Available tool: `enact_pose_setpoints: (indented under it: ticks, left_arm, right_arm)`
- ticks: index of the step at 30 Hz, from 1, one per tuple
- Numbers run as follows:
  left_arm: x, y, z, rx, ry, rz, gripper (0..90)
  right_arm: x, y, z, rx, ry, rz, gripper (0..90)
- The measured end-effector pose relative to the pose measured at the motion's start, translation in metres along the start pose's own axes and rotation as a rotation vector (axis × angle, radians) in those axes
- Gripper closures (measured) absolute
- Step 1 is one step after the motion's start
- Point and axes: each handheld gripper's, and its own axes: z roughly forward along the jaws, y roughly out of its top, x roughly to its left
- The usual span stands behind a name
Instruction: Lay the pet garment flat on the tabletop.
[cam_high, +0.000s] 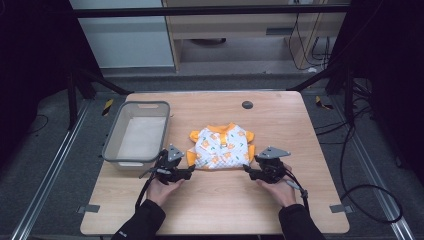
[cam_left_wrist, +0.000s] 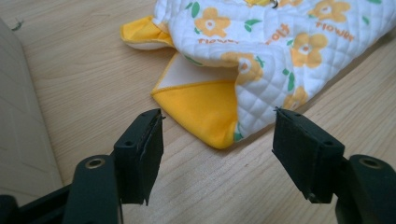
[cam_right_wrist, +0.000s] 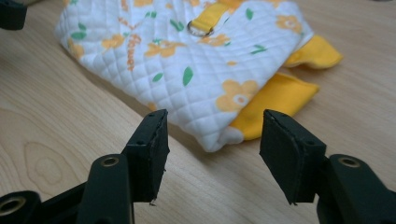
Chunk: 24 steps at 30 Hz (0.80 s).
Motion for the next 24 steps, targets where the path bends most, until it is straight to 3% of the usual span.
enact_pose_setpoints:
  ticks: [7, 9, 10, 12, 17, 19, 21, 24]
  left_arm:
    - [-0.004, -0.005, 0.014, -0.005, -0.005, 0.011, 36.8]
    - [-0.004, -0.006, 0.017, -0.003, -0.030, 0.014, 41.9]
    - [-0.003, -0.006, 0.020, -0.006, -0.056, -0.010, 44.5]
    - [-0.003, -0.007, 0.024, -0.003, -0.072, -0.016, 48.7]
    - [-0.007, -0.008, 0.032, 0.009, -0.049, 0.029, 60.8]
    - [-0.008, -0.008, 0.032, 0.007, -0.046, 0.030, 69.1]
    - [-0.009, -0.007, 0.032, 0.013, -0.038, 0.038, 75.7]
    - [-0.011, -0.007, 0.030, 0.024, -0.041, 0.032, 80.3]
  right_arm:
    - [0.004, -0.006, 0.018, 0.059, -0.001, -0.038, 49.0]
    - [0.003, -0.006, 0.020, 0.060, -0.001, -0.039, 50.5]
    - [0.002, -0.006, 0.021, 0.066, 0.003, -0.033, 54.2]
    - [0.001, -0.007, 0.022, 0.068, -0.002, -0.037, 58.8]
    - [0.000, -0.007, 0.023, 0.077, -0.011, -0.030, 72.4]
    - [0.001, -0.006, 0.022, 0.076, -0.007, -0.024, 84.7]
    - [0.001, -0.005, 0.021, 0.069, 0.020, -0.008, 87.2]
    - [0.004, -0.004, 0.019, 0.061, 0.028, -0.024, 88.3]
